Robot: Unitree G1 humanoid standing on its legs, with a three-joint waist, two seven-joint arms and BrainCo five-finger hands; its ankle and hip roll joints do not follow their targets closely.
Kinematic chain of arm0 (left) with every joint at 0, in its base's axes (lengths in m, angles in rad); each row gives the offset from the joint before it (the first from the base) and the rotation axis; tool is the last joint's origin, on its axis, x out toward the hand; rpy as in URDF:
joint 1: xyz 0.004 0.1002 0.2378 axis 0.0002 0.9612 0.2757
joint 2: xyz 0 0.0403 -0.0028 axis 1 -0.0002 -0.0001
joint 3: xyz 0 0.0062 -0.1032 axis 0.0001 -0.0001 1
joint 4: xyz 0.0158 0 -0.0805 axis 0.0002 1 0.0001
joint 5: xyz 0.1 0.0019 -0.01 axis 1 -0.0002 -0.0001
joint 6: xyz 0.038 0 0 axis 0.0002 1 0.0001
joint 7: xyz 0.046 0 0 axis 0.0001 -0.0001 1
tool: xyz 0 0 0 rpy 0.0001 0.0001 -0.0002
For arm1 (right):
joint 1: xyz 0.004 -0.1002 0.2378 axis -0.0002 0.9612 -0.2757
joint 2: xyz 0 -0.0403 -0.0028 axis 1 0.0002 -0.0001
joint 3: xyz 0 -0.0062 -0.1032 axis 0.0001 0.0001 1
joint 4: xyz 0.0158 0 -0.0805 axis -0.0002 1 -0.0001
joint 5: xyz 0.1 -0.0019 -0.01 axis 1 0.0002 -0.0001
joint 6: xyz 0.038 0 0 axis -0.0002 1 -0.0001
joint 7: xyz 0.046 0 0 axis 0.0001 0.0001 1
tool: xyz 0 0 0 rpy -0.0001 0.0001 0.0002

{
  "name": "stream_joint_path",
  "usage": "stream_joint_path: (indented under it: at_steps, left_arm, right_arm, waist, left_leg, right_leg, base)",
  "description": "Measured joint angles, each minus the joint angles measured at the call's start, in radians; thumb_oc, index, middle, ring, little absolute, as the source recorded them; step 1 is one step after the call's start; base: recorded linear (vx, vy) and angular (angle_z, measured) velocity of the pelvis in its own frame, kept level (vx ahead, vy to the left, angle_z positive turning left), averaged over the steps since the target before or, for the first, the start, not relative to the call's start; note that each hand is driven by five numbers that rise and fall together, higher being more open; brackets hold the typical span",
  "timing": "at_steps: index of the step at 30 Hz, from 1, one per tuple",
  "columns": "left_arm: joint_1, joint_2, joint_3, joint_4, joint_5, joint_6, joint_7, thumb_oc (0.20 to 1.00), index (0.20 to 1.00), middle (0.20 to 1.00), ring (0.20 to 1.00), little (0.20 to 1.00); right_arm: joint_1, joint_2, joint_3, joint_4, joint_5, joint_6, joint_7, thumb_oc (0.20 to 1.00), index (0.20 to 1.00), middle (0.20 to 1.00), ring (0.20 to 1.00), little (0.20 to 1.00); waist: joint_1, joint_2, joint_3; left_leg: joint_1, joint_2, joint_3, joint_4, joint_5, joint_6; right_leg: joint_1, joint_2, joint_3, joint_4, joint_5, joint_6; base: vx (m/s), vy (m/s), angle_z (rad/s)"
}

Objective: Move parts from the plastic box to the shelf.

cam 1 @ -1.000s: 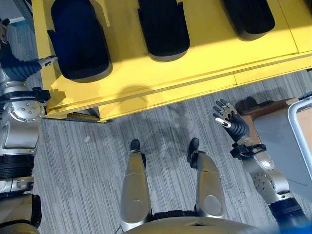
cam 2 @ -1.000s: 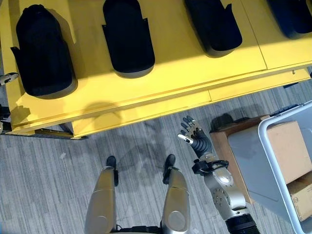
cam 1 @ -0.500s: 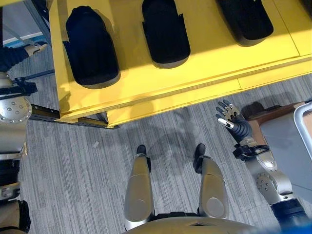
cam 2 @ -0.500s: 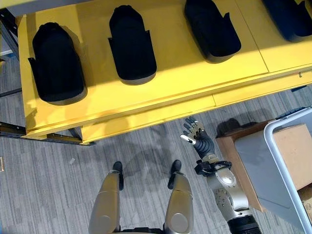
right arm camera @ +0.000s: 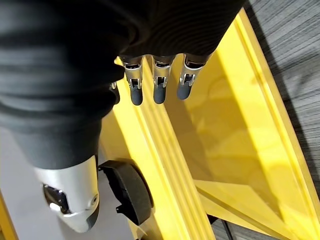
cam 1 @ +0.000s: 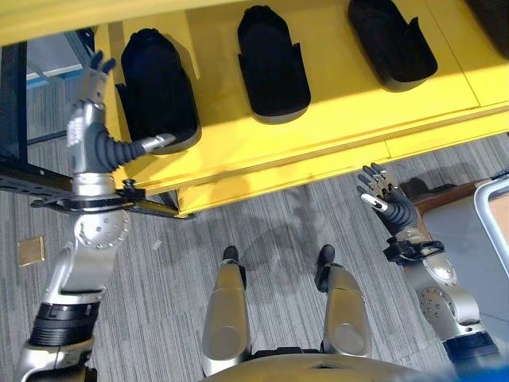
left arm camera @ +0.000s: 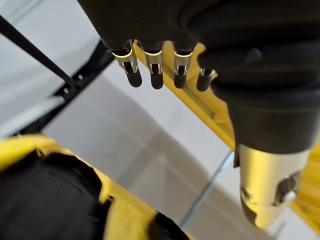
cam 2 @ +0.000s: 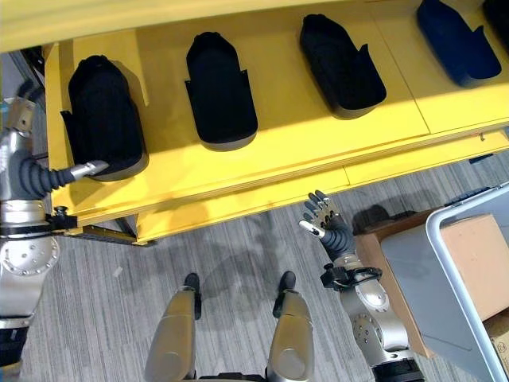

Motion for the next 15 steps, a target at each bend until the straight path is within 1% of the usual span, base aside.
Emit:
stream_joint_path:
  at_steps: [3,6,7,11,15]
  left_arm:
    - [0.024,-0.023,-0.009,-0.004,-0.027,-0.005,-0.01,1.0,1.0,1.0,1.0,1.0]
    - [0.078,-0.021,-0.01,-0.005,-0.041,-0.005,-0.019,1.0,1.0,1.0,1.0,1.0]
    - [0.092,-0.021,-0.01,-0.005,-0.05,-0.005,-0.02,1.0,1.0,1.0,1.0,1.0]
    - [0.127,-0.022,-0.011,-0.006,-0.07,-0.005,-0.027,1.0,1.0,1.0,1.0,1.0]
    - [0.135,-0.021,-0.057,-0.006,-0.068,-0.006,-0.029,1.0,1.0,1.0,1.0,1.0]
  right_arm:
    - [0.022,0.001,-0.001,-0.003,0.0,-0.003,-0.005,1.0,1.0,1.0,1.0,1.0]
    - [0.04,0.0,-0.002,-0.008,0.0,-0.006,-0.011,1.0,1.0,1.0,1.0,1.0]
    - [0.043,0.0,-0.002,-0.01,0.0,-0.01,-0.011,1.0,1.0,1.0,1.0,1.0]
    - [0.056,0.001,-0.004,-0.012,0.0,-0.026,-0.03,1.0,1.0,1.0,1.0,1.0]
    - [0.067,0.001,-0.005,-0.012,0.0,-0.036,-0.032,1.0,1.0,1.0,1.0,1.0]
  waist:
    - [-0.001,0.0,-0.003]
    - [0.001,-0.002,-0.022]
    - [0.0,-0.001,-0.023]
    - [0.001,0.0,-0.04]
    - [0.0,0.0,-0.044]
  left_leg:
    - [0.028,0.003,0.005,-0.023,0.002,0.002]
    - [0.048,0.004,0.015,-0.045,0.007,-0.002]
    - [0.058,0.006,0.014,-0.058,0.013,-0.002]
    - [0.073,0.009,0.015,-0.088,0.023,-0.005]
    - [0.093,0.007,0.017,-0.102,0.023,-0.005]
  right_leg:
    - [0.021,0.003,0.002,-0.015,0.001,0.0]
    - [0.031,0.007,0.005,-0.029,0.002,0.0]
    - [0.042,0.008,0.004,-0.041,0.008,0.007]
    - [0.059,0.013,-0.008,-0.068,0.021,0.007]
    - [0.08,0.013,-0.01,-0.082,0.022,0.009]
  base:
    - [0.04,-0.026,-0.05]
    - [0.02,-0.021,-0.06]
    - [0.02,-0.038,-0.02]
    - [0.0,-0.009,0.0]
    - [0.0,0.0,0.0]
